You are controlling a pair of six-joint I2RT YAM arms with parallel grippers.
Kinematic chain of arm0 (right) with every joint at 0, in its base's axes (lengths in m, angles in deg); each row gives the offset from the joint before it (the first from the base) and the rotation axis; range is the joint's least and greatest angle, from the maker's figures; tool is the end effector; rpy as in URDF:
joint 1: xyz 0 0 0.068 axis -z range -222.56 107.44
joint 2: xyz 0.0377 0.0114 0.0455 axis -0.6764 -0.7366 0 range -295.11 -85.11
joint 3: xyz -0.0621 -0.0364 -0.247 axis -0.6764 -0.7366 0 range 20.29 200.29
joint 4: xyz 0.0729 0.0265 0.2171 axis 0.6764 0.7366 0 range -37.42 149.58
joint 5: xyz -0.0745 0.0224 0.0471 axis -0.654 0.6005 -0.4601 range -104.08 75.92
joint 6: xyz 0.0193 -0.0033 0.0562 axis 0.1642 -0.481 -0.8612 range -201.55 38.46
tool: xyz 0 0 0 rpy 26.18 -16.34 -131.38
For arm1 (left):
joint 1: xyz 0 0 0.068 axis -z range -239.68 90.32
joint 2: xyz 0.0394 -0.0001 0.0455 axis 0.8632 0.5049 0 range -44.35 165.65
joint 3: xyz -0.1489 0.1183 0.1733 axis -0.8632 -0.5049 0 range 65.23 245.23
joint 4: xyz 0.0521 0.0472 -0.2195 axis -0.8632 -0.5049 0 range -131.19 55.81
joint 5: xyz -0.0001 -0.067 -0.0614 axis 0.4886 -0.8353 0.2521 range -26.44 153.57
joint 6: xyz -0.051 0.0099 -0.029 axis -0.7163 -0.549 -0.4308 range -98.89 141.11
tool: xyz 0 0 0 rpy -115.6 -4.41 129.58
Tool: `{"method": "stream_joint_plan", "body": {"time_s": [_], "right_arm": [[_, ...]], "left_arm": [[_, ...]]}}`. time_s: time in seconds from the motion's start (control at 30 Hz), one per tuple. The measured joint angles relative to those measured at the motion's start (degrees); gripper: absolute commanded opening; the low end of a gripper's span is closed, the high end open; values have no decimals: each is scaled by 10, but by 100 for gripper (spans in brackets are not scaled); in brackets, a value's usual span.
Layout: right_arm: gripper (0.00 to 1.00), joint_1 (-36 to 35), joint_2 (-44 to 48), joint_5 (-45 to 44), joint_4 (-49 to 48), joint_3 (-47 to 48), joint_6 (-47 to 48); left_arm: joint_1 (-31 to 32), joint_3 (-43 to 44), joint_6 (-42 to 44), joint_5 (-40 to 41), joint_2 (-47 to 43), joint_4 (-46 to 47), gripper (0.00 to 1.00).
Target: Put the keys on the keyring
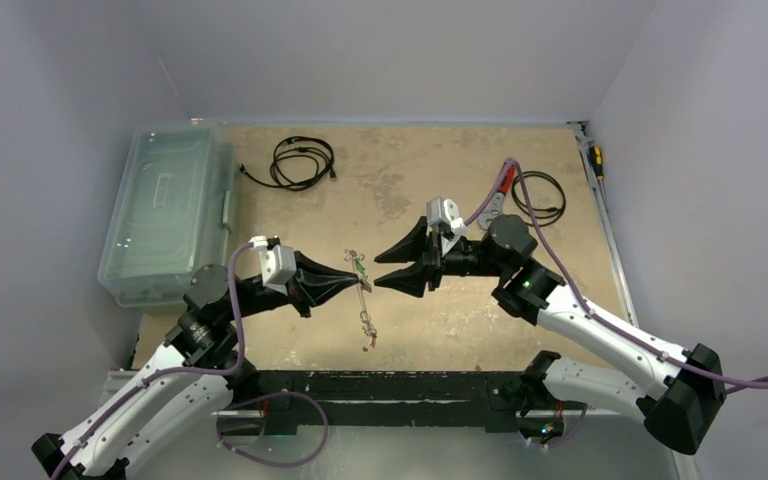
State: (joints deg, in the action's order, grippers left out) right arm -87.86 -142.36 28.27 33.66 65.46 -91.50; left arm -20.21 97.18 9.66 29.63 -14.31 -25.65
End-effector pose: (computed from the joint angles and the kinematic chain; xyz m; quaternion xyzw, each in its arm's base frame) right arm 0.1275 0.1707 0.3490 -0.4453 0.5076 0.5358 0.5069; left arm 0.0797 -0.0971 0.3245 0.3657 0.5395 -0.4846 0.5834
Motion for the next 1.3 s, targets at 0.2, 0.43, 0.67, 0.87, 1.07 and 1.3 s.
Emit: {"method": "stream_joint_plan", "body": {"time_s": [0.2,0.43,0.67,0.87,1.07,1.3], "right_arm": [[47,0,-21,27,-50,-9,4],[47,0,-19,56,-113,-29,5],[56,0,-18,61,-108,-20,24],[52,0,23,52,-104,-24,49],[47,0,55,74,-125,-48,60],[43,0,52,97,-134,-60,59]], "left_arm": [[0,-4,-2,-19,-20,21,0],[0,-9,-2,-23,-23,26,0],[0,-9,-2,-24,-26,27,0],[0,-11,-2,-24,-35,40,0],[0,-39,-28,-39,-44,97,0],[0,-47,-55,-66,-36,151,0]]}}
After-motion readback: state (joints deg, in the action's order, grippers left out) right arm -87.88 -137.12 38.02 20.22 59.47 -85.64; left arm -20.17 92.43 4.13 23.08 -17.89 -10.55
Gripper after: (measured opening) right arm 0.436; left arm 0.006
